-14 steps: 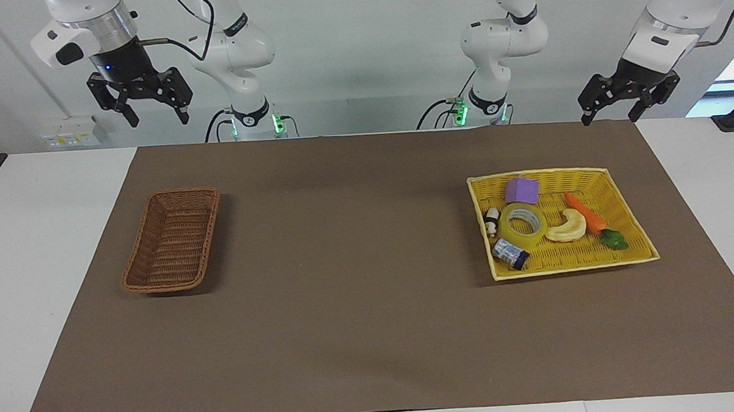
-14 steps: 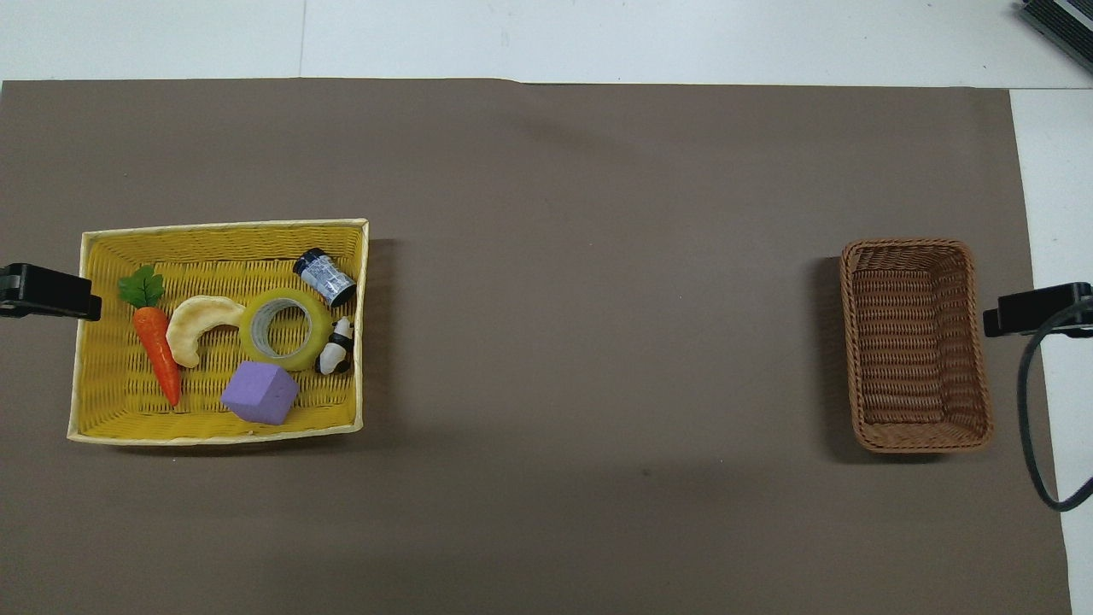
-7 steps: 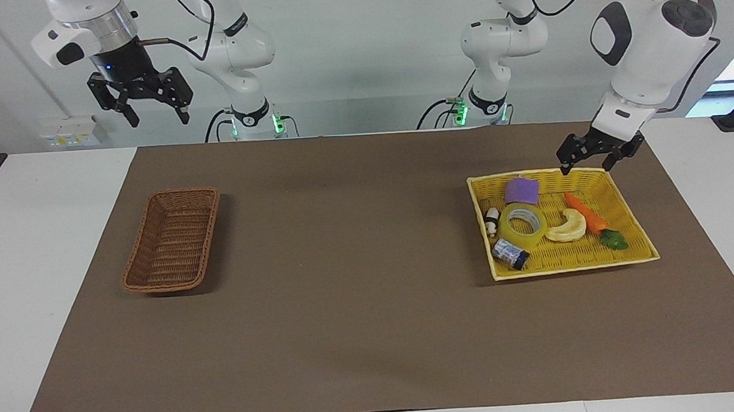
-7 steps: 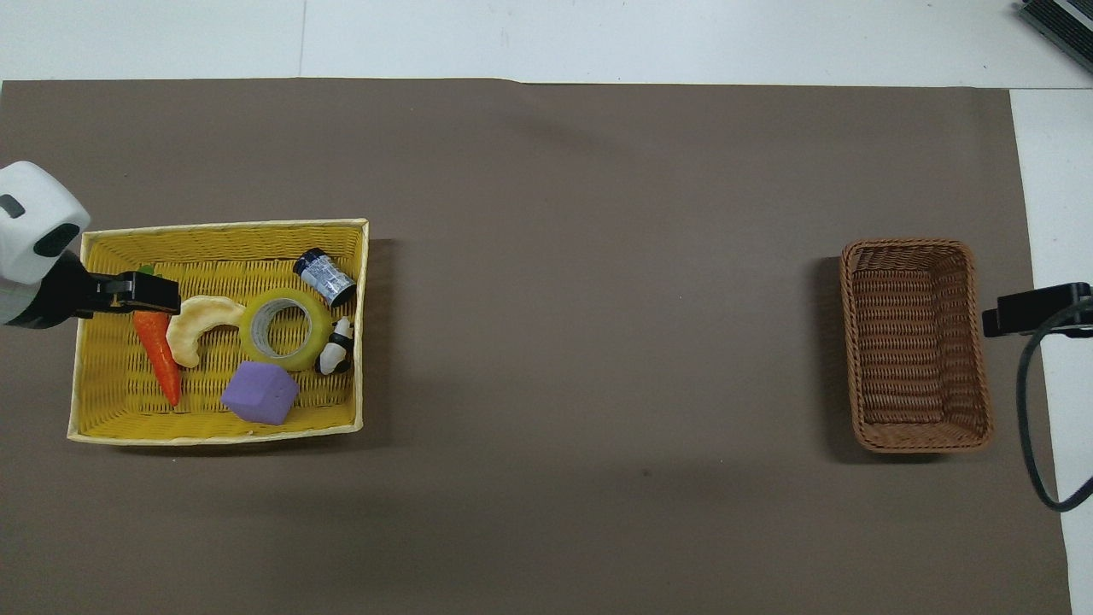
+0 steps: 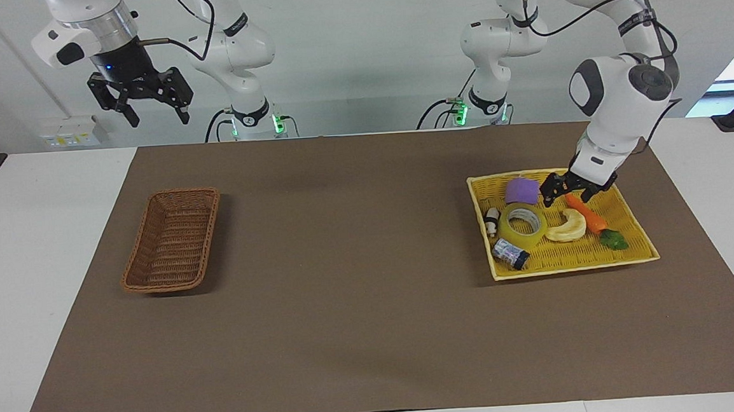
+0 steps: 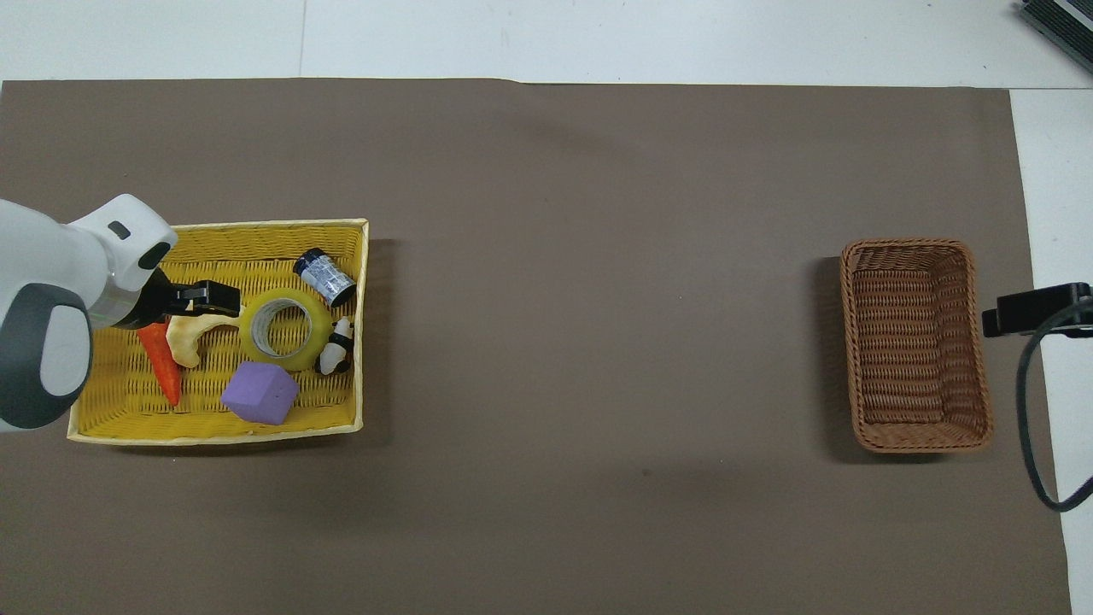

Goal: Move tape to another basket
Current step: 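Reach the left gripper into the yellow basket and grasp the yellow tape roll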

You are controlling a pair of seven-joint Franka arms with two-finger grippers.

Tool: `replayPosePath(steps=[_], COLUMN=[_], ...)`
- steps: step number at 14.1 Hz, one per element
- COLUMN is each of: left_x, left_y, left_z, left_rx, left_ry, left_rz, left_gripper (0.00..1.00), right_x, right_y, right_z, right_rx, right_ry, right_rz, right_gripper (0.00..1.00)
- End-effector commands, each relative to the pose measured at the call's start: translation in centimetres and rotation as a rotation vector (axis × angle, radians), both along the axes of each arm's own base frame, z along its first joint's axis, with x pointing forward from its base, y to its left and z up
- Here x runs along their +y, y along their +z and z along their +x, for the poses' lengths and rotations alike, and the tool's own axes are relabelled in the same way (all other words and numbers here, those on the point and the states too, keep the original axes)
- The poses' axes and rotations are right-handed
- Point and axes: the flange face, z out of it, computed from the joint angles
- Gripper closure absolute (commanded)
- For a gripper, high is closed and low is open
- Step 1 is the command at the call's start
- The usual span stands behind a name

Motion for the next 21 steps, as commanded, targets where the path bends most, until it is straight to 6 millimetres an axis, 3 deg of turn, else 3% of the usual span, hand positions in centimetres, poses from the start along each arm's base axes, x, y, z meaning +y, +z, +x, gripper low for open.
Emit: replayPosePath(steps=[1, 3, 7, 9, 10, 12, 19, 21], left_x=[-0.9, -1.0, -1.0, -1.0, -0.9, -1.0, -2.3, -3.3], left_y=[-4.1, -6.0, -8.6, -8.9, -8.7, -7.3, 4.1, 6.1], left_z=[0.3, -0.5, -1.2, -1.4, -1.1, 0.1, 3.9, 4.2], left_rx=[0.001, 0.011, 0.059, 0.064, 0.066, 0.057, 0.044, 0.035], left_ry=[0.035, 0.088, 0.148, 0.147, 0.147, 0.146, 0.134, 0.135], left_rz=[-0.021, -0.05, -0.052, -0.051, -0.052, -0.055, -0.107, -0.156], left_gripper=[0.22, 0.48, 0.67, 0.97, 1.0, 1.0, 1.0, 1.0], right_x=[0.0, 0.0, 0.0, 0.0, 0.1, 0.0, -0.1, 0.0], right_y=[0.1, 0.1, 0.0, 0.0, 0.0, 0.1, 0.0, 0.2], right_z=[-0.2, -0.3, -0.4, -0.5, -0.6, -0.6, -0.8, -0.7], right_rx=[0.003, 0.004, 0.015, 0.023, 0.026, 0.026, 0.041, 0.032], right_ry=[-0.007, -0.007, -0.003, -0.003, -0.001, -0.001, -0.004, -0.003], right_rz=[0.016, 0.016, 0.016, 0.016, 0.016, 0.016, 0.016, 0.01], right_gripper=[0.0, 0.0, 0.0, 0.0, 0.0, 0.0, 0.0, 0.0])
